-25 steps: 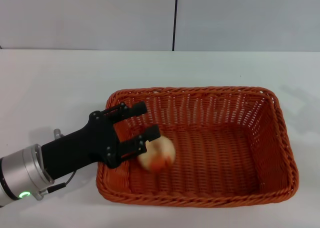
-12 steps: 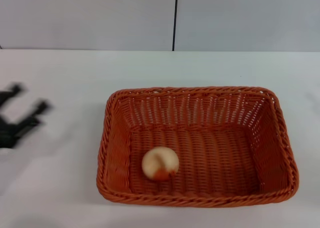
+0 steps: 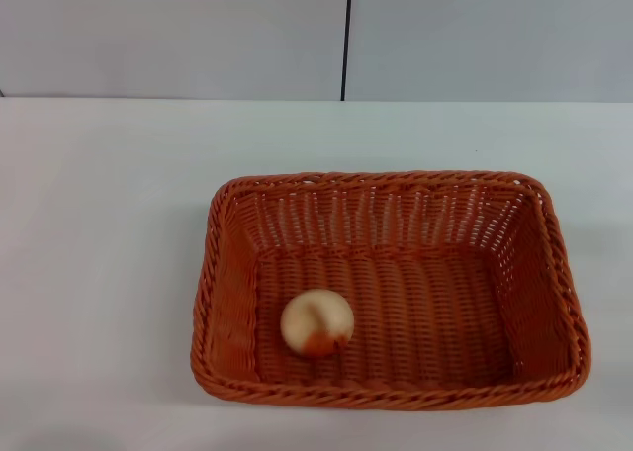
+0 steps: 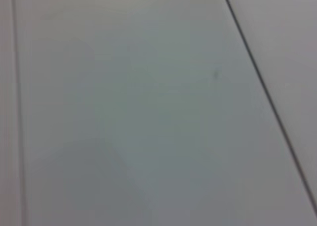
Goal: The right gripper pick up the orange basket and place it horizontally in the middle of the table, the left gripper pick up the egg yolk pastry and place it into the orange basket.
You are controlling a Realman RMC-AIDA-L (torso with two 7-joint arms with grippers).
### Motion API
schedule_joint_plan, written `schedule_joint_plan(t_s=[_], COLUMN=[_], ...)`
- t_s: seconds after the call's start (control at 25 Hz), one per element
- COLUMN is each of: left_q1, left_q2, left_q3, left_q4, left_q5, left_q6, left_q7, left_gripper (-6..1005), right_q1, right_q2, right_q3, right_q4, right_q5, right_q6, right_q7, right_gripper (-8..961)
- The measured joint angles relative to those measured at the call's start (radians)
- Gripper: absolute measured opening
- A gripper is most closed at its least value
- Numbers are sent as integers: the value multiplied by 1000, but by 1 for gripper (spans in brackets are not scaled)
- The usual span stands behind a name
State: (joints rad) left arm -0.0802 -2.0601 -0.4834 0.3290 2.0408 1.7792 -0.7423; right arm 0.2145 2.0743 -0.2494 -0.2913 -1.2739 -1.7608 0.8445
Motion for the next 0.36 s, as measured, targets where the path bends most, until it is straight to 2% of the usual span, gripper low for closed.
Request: schedule_joint_plan(t_s=[0.16,0.36], left_q1=[23,36], left_q2=[-1,-2], left_q3=[-65,-92], left_q4=[-42,-77], left_q5=[0,0], left_q6=[-16,-32], left_q7=[5,11], left_gripper=[848,848], right_q1=[30,55], right_q2=[0,0], right_q3=[36,37], right_q4=[57,73], right_q5=[0,-2], right_q6=[36,69], right_q7=[-81,-115], right_gripper=[552,552])
